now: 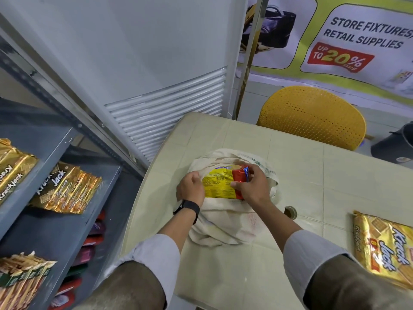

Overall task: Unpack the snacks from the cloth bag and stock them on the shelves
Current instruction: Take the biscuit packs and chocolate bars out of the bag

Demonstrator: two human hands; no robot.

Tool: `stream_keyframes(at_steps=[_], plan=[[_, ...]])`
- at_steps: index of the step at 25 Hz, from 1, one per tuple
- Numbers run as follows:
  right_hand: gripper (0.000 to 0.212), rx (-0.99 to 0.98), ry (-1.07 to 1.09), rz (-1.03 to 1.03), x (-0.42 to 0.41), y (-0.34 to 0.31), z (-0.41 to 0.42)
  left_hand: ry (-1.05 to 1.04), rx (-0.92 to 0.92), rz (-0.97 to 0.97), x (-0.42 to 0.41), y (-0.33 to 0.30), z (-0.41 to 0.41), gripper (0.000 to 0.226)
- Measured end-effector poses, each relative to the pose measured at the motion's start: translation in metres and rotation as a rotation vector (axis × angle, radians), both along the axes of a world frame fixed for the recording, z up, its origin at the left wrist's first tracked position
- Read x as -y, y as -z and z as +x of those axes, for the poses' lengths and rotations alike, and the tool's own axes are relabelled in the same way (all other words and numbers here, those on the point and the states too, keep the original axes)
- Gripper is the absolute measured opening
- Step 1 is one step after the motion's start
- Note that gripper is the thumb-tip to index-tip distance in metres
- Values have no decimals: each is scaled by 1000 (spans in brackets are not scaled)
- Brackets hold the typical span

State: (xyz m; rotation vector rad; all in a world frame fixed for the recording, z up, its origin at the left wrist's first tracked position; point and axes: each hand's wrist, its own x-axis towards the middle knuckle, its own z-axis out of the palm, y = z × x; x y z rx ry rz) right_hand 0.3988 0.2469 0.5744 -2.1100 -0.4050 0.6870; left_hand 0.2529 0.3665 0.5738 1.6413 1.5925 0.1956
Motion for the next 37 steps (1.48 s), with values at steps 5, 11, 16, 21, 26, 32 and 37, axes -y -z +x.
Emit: stream_keyframes(at_steps=[5, 11, 16, 21, 26, 32, 37], plan=[[70, 97, -102, 186, 41, -9, 11, -128, 14, -104, -3, -23, 5, 61], [41, 283, -318, 200, 90, 4, 4, 22, -14, -43, 35, -17, 8, 30], [20, 219, -238, 205, 113, 4, -6, 209, -222, 51, 61, -14, 3, 38], [16, -115, 48, 13, 109, -4, 1, 254, -275, 101, 76, -22, 0, 24], [66, -331, 195, -138, 105, 4, -1, 321, -311, -165, 71, -25, 10, 43], [67, -332, 356, 68, 121, -14, 1, 279, -182, -19, 104, -52, 17, 22], [38, -202, 479, 31, 176, -38, 65, 458, 71, -7, 169, -70, 89, 31]])
